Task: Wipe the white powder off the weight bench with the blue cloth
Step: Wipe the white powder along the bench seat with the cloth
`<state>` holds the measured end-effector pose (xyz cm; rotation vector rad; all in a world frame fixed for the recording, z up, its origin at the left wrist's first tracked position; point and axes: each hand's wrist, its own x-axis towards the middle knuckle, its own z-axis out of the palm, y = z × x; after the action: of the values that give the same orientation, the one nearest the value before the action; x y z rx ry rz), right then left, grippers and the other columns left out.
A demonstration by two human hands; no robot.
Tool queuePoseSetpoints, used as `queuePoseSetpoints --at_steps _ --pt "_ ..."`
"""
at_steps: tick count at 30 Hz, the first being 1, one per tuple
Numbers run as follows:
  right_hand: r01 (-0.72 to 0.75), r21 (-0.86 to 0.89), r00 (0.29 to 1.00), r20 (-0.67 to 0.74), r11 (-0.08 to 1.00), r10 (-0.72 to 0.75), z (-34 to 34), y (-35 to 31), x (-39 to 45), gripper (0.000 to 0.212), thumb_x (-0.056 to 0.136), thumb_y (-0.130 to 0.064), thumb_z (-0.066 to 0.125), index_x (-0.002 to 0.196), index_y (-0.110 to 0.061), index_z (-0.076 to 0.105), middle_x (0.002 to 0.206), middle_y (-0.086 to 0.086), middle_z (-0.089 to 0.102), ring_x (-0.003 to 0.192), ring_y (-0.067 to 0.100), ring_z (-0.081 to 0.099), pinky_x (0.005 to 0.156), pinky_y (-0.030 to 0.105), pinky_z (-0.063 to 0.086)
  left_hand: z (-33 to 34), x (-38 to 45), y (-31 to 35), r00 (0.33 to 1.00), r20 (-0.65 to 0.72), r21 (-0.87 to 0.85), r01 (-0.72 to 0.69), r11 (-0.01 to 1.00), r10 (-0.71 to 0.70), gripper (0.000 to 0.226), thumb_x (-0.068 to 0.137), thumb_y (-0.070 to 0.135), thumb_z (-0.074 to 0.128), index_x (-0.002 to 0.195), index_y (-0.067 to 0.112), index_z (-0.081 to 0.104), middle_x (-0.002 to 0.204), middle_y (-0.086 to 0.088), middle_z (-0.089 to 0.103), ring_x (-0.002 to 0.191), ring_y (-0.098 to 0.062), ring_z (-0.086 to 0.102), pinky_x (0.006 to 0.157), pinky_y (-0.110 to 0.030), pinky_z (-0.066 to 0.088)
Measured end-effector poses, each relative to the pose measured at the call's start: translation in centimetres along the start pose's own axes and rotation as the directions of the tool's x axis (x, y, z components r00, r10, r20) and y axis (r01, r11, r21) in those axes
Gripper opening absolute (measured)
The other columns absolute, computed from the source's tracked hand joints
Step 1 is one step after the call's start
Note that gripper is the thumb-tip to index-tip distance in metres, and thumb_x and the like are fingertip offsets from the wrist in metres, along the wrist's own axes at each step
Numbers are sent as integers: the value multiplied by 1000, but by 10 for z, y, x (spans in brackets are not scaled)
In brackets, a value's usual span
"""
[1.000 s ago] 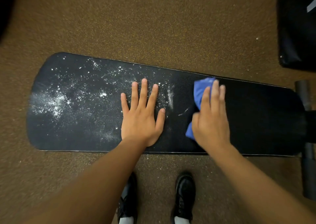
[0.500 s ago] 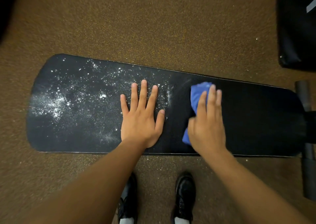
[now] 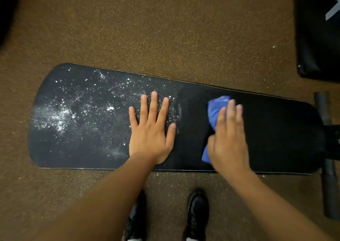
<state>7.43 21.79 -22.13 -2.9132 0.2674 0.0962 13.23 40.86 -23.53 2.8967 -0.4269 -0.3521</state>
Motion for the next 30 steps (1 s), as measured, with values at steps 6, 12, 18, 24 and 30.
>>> queuePoseSetpoints --at_steps 6,12,18,24,30 --pt "-77 10 995 -70 997 78 8 -47 63 67 82 -14 35 145 10 25 157 29 10 145 45 4 117 55 12 1 1 0 1000 -5 6 4 1000 -4 69 97 52 20 158 26 2 166 -5 -10 150 -26 -18 119 -58 -5" --pt "201 31 978 43 979 -202 9 -22 -11 70 81 -19 29 146 6 25 158 25 8 147 40 0 118 52 15 0 -1 0 1000 -9 -13 3 1000 -3 69 97 53 19 158 26 2 166 -4 -10 150 -25 -18 119 -56 -7" --pt "-110 92 990 -79 990 118 5 -7 39 57 94 -13 41 145 8 26 158 27 9 146 44 2 117 55 16 0 -1 0 1000 -15 -11 3 1000 -3 68 99 52 19 158 26 -1 165 -4 -12 150 -24 -21 119 -56 -7" --pt "103 55 994 -45 993 -100 17 -33 19 53 98 -16 35 145 7 29 158 26 10 146 43 2 118 53 13 1 0 0 1000 -18 -11 5 1000 -5 68 98 53 20 158 26 2 166 -3 -10 150 -23 -19 119 -55 -8" --pt "-3 71 999 -53 997 7 8 1 10 51 97 -12 34 142 10 31 157 28 11 145 45 5 116 55 21 0 0 0 1000 -16 -16 4 1000 -5 68 98 53 18 158 27 -1 165 -3 -13 150 -24 -21 119 -56 -8"
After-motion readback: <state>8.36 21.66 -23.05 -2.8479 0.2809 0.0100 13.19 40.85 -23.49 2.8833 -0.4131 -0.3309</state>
